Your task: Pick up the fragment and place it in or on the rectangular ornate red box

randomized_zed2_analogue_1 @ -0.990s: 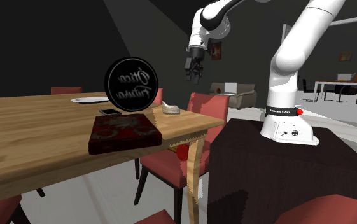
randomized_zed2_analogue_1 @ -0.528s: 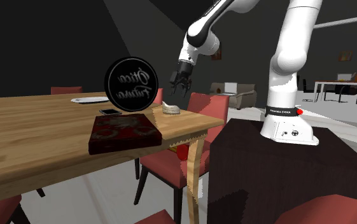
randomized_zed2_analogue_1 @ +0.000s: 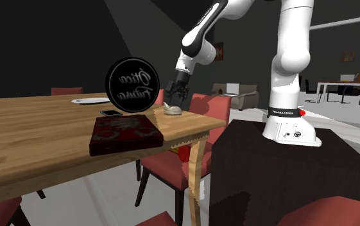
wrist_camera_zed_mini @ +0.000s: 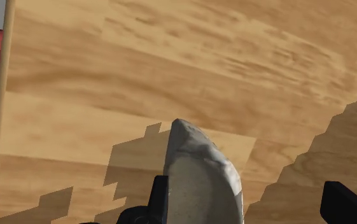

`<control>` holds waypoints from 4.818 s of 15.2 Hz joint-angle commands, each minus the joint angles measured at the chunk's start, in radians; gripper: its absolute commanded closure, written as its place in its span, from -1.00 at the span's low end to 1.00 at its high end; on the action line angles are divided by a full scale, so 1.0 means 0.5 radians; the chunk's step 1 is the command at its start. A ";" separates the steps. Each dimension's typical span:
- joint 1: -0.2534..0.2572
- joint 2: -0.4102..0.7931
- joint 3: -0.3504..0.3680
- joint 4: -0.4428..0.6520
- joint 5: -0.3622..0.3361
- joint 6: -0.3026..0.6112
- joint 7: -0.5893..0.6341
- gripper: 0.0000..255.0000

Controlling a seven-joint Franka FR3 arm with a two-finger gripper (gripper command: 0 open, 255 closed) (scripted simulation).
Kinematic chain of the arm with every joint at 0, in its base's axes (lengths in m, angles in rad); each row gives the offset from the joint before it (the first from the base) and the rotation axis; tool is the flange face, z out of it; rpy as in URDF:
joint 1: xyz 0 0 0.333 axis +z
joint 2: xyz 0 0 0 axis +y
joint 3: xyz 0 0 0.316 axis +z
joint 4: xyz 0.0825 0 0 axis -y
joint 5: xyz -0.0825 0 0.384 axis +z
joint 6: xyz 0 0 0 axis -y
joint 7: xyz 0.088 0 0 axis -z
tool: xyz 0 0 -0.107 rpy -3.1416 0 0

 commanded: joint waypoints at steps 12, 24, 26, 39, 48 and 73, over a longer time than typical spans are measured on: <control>0.009 0.056 0.008 0.013 0.040 0.045 -0.033 1.00; -0.028 -0.007 -0.005 0.043 -0.270 -0.013 0.141 -1.00; -0.061 -0.003 -0.019 0.085 -0.589 -0.033 0.286 -1.00; -0.041 0.234 0.002 0.127 -0.526 0.166 0.235 -1.00; -0.045 0.236 0.000 0.127 -0.522 0.166 0.225 1.00; -0.072 -0.259 -0.030 0.264 -0.737 -0.459 0.460 1.00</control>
